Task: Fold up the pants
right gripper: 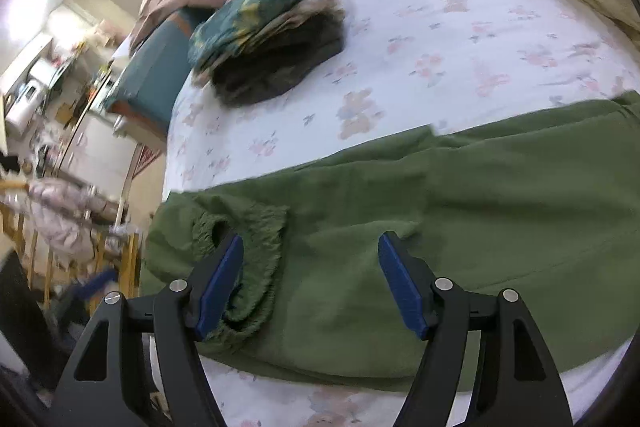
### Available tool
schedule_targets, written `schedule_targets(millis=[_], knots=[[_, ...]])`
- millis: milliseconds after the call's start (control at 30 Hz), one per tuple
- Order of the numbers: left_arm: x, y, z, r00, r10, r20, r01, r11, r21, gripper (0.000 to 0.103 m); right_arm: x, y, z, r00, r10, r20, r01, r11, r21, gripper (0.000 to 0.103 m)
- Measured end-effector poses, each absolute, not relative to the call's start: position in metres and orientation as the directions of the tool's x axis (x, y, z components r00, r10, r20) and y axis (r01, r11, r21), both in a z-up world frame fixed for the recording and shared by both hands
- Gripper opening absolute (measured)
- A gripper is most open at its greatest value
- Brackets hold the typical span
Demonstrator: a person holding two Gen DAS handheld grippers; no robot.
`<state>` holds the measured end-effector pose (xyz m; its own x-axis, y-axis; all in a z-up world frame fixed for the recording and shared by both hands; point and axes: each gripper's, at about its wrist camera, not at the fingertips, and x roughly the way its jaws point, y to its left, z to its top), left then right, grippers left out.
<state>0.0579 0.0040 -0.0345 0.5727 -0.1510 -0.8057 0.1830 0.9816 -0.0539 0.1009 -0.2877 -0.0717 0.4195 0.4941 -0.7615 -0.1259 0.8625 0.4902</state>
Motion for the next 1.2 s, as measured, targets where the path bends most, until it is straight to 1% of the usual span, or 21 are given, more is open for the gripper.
schedule_targets(millis=[67,200,267,333,367,400,433,533,567,633,667,767,800,833,867,933,1000,1067,1100,1133,1200], knots=[[0.06,0.037,-0.052,0.54,-0.071,-0.838,0.065,0.997,-0.043,0.086,0.105,-0.262,-0.077,0.374,0.531,-0.76,-0.181,0.846,0.501,0.072],[0.052,0.069,-0.1,0.43,-0.03,-0.902,-0.051,0.997,-0.057,0.085,0.125,-0.207,-0.09,0.275,0.581,-0.766,-0.26,0.812,0.522,0.067],[0.052,0.081,-0.122,0.355,-0.046,-0.934,-0.102,0.991,-0.087,0.084,0.137,-0.18,-0.095,0.265,0.566,-0.781,-0.3,0.818,0.491,0.066],[0.058,0.085,-0.145,0.268,-0.075,-0.961,-0.099,0.99,-0.104,0.084,0.149,-0.153,-0.105,0.25,0.547,-0.799,-0.326,0.825,0.462,0.065],[0.06,0.086,-0.151,0.254,-0.069,-0.965,-0.1,0.99,-0.097,0.084,0.155,-0.142,-0.113,0.235,0.534,-0.812,-0.33,0.83,0.45,0.059],[0.061,0.088,-0.156,0.245,-0.066,-0.967,-0.103,0.99,-0.094,0.085,0.158,-0.133,-0.123,0.204,0.532,-0.822,-0.333,0.827,0.452,0.035],[0.06,0.088,-0.16,0.227,-0.067,-0.972,-0.1,0.991,-0.092,0.085,0.159,-0.124,-0.132,0.166,0.537,-0.827,-0.336,0.819,0.465,0.015],[0.059,0.083,-0.16,0.223,-0.058,-0.973,-0.07,0.995,-0.075,0.084,0.153,-0.124,-0.119,0.224,0.532,-0.816,-0.378,0.82,0.431,0.007],[0.057,0.083,-0.158,0.223,-0.058,-0.973,-0.063,0.995,-0.074,0.084,0.154,-0.133,-0.11,0.266,0.531,-0.805,-0.361,0.829,0.427,0.006],[0.06,0.079,-0.158,0.214,-0.05,-0.976,-0.039,0.997,-0.06,0.085,0.162,-0.165,-0.096,0.341,0.557,-0.757,-0.262,0.83,0.493,0.005],[0.06,0.077,-0.159,0.212,-0.048,-0.976,-0.038,0.998,-0.058,0.085,0.165,-0.171,-0.095,0.357,0.547,-0.757,-0.242,0.837,0.491,0.005],[0.06,0.074,-0.155,0.206,-0.052,-0.977,-0.042,0.997,-0.062,0.085,0.176,-0.174,-0.115,0.349,0.411,-0.842,-0.205,0.911,0.359,0.006],[0.061,0.073,-0.155,0.202,-0.05,-0.978,-0.044,0.997,-0.06,0.085,0.179,-0.171,-0.133,0.288,0.393,-0.873,-0.194,0.917,0.349,0.009],[0.06,0.072,-0.154,0.2,-0.05,-0.978,-0.046,0.997,-0.06,0.085,0.18,-0.17,-0.14,0.261,0.394,-0.881,-0.196,0.916,0.351,0.015],[0.06,0.071,-0.15,0.206,-0.054,-0.977,-0.049,0.997,-0.066,0.084,0.179,-0.169,-0.141,0.252,0.396,-0.883,-0.209,0.913,0.35,0.018],[0.058,0.07,-0.137,0.256,-0.089,-0.963,-0.037,0.994,-0.102,0.083,0.174,-0.171,-0.125,0.287,0.391,-0.875,-0.219,0.916,0.337,0.036],[0.051,0.064,-0.111,0.354,-0.138,-0.925,0.008,0.99,-0.144,0.083,0.158,-0.178,-0.094,0.345,0.384,-0.856,-0.242,0.918,0.314,0.036],[0.05,0.063,-0.094,0.422,-0.172,-0.89,0.022,0.983,-0.18,0.083,0.14,-0.178,-0.071,0.348,0.425,-0.836,-0.302,0.895,0.329,0.036],[0.054,0.064,-0.088,0.457,-0.173,-0.872,0.013,0.982,-0.188,0.079,0.133,-0.176,-0.068,0.329,0.455,-0.827,-0.329,0.876,0.352,0.035],[0.059,0.065,-0.088,0.464,-0.161,-0.871,0.005,0.984,-0.179,0.077,0.124,-0.17,-0.067,0.3,0.487,-0.82,-0.356,0.855,0.377,0.032],[0.076,0.067,-0.101,0.421,-0.117,-0.899,-0.031,0.989,-0.143,0.074,0.107,-0.16,-0.082,0.223,0.513,-0.829,-0.383,0.828,0.41,0.03]])
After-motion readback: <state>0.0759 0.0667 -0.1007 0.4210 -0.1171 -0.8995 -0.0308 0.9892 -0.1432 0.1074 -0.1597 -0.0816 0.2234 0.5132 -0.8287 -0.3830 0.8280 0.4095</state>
